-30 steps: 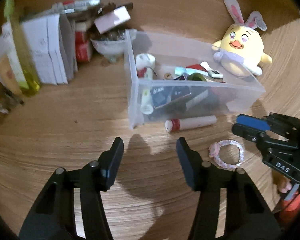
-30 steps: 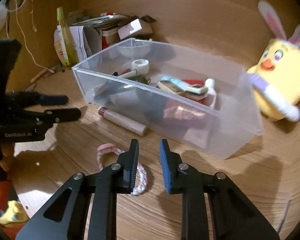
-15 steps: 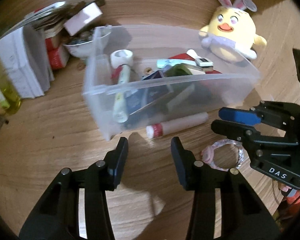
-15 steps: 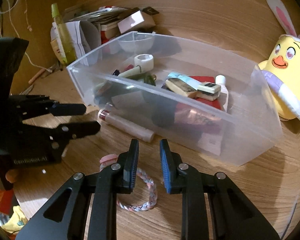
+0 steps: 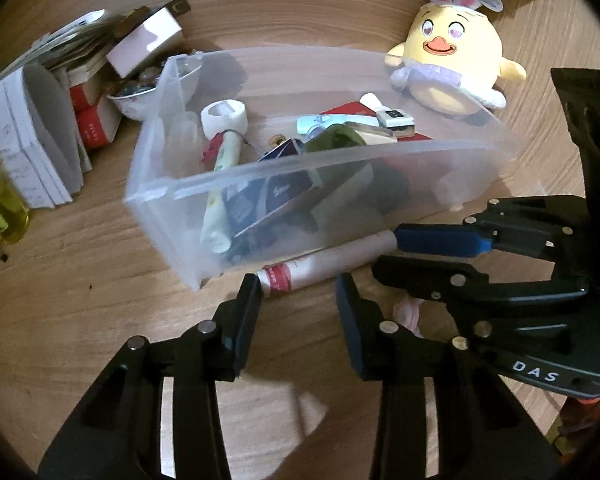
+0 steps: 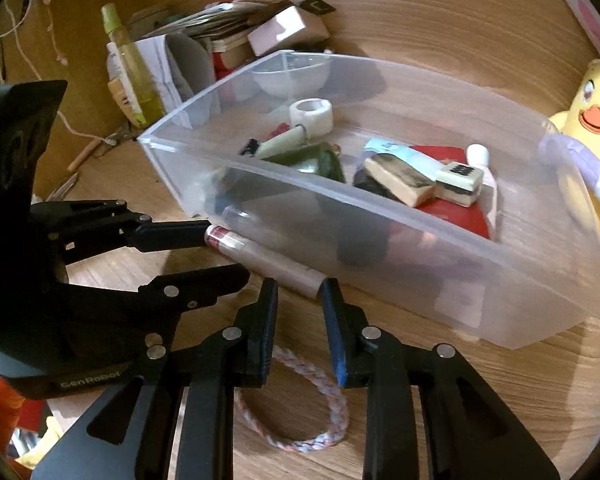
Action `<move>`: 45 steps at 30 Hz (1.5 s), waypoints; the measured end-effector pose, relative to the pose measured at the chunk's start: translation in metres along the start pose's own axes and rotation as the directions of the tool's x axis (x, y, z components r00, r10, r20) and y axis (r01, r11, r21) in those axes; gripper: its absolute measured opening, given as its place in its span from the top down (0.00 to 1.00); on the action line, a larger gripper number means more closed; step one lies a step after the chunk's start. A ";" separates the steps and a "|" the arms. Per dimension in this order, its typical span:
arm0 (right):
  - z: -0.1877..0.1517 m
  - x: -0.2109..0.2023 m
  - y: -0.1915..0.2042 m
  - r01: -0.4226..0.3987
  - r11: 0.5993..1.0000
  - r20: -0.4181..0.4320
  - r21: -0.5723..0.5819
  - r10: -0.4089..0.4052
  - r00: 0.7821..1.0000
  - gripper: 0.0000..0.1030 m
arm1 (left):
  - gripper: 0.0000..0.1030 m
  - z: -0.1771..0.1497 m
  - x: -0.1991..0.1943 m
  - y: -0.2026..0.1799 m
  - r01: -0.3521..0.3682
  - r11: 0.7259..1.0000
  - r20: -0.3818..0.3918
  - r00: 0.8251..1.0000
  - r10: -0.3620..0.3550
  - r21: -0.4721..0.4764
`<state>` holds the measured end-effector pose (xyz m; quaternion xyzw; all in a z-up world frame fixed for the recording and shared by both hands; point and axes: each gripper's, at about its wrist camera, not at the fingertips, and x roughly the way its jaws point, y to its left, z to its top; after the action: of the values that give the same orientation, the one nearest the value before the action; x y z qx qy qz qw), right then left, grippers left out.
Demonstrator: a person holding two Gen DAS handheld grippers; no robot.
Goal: Organize objects
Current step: 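Move both open tools down toward the lip balm tube and pink cord, then grasp the white lip balm tube with the left tool while the right tool grasps the pink braided cord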
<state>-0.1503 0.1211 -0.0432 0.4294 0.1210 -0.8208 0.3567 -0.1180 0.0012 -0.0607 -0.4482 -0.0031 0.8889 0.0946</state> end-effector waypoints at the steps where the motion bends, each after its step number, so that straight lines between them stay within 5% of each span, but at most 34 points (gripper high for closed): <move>1: -0.001 0.000 0.004 -0.002 1.000 -0.003 -0.015 0.002 1.000 0.78 | 0.63 -0.004 -0.004 0.002 -0.003 1.000 0.001 1.000 0.003 -0.002; 8: -0.010 -0.003 0.029 -0.046 0.990 -0.024 -0.133 0.044 0.999 0.78 | 0.63 -0.036 -0.036 0.005 0.005 1.000 -0.002 1.000 -0.005 -0.003; 10: -0.013 -0.010 0.032 -0.039 0.987 -0.011 -0.154 0.038 0.999 0.69 | 0.63 -0.041 -0.046 0.007 -0.021 1.000 0.013 1.000 0.021 0.006; 12: -0.016 -0.020 0.031 -0.016 0.986 0.020 -0.166 0.019 1.000 0.41 | 0.58 -0.040 -0.051 0.008 -0.034 0.999 0.024 0.999 0.033 0.016; 14: -0.020 -0.031 0.029 0.005 0.985 0.059 -0.170 0.005 0.998 0.26 | 0.48 -0.037 -0.052 0.007 -0.043 0.999 0.036 0.998 0.042 0.028; 23: -0.037 -0.021 0.021 0.046 0.979 -0.010 -0.200 -0.049 0.999 0.23 | 0.42 -0.024 -0.015 -0.020 0.015 0.994 -0.029 0.999 -0.012 0.110; 28: -0.035 -0.012 0.017 0.026 0.983 -0.023 -0.184 -0.030 0.999 0.30 | 0.47 -0.022 -0.012 -0.026 0.001 0.992 -0.019 1.000 0.002 0.129; 31: -0.032 -0.009 0.017 0.008 0.983 -0.016 -0.183 -0.011 1.000 0.46 | 0.51 -0.021 -0.011 -0.024 0.010 0.993 -0.009 1.000 -0.009 0.117; 34: -0.030 -0.008 0.017 0.009 0.984 -0.007 -0.180 -0.010 1.000 0.66 | 0.67 -0.024 -0.014 -0.027 0.046 0.990 -0.006 0.999 -0.045 0.136; 36: -0.031 -0.008 0.017 0.015 0.983 0.003 -0.184 -0.015 1.000 0.88 | 0.76 -0.025 -0.014 -0.031 0.034 0.988 -0.001 0.999 -0.034 0.151; 39: -0.033 -0.009 0.017 0.034 0.983 0.011 -0.178 -0.033 0.999 0.90 | 0.86 -0.024 -0.015 -0.031 0.037 0.989 0.001 0.999 -0.037 0.141; 45: -0.037 -0.029 0.011 0.062 0.988 0.056 -0.140 -0.055 0.997 0.92 | 0.86 -0.024 -0.022 -0.029 0.026 0.994 0.030 0.999 -0.029 0.102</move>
<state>-0.1082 0.1459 -0.0414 0.3780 0.1821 -0.8311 0.3650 -0.0806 0.0243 -0.0548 -0.4286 0.0344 0.8935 0.1295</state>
